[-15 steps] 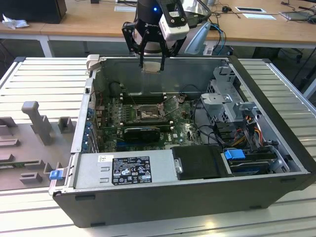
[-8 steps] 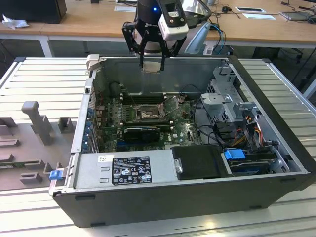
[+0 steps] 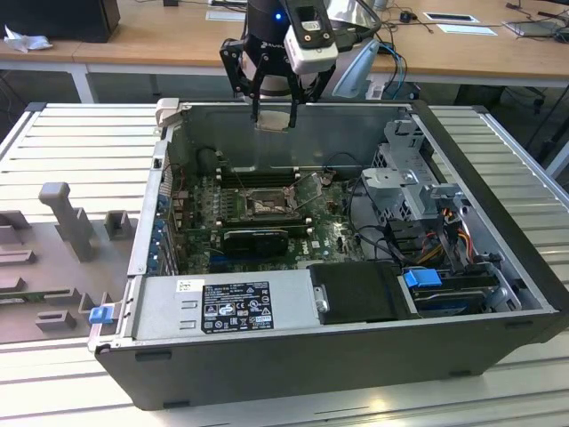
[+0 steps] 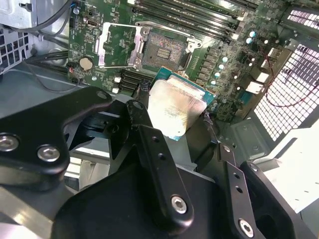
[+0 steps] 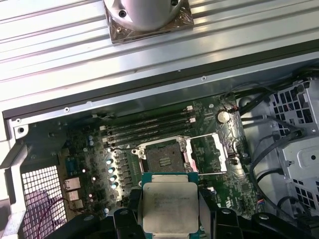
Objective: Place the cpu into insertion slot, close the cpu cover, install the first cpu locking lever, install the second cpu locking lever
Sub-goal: 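Place the cpu into insertion slot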
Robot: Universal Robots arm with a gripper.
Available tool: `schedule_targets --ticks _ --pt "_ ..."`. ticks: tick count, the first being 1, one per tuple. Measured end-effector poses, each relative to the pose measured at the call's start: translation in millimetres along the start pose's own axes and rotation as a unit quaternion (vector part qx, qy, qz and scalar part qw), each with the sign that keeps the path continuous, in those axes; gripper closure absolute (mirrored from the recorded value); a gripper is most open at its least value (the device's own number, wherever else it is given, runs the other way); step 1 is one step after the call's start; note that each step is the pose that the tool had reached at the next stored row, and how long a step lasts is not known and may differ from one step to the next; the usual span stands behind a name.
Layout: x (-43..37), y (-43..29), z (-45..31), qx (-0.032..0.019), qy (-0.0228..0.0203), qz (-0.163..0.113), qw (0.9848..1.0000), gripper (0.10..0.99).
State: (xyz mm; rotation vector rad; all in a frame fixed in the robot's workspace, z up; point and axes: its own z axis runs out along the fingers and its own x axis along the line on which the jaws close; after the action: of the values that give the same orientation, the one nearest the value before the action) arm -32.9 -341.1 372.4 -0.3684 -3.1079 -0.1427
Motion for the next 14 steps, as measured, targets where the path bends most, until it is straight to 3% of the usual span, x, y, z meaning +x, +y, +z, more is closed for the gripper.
schedule_targets --ticks 14 --pt "0.0 0.0 0.1 -0.0005 -0.0025 0.028 0.9996 0.545"
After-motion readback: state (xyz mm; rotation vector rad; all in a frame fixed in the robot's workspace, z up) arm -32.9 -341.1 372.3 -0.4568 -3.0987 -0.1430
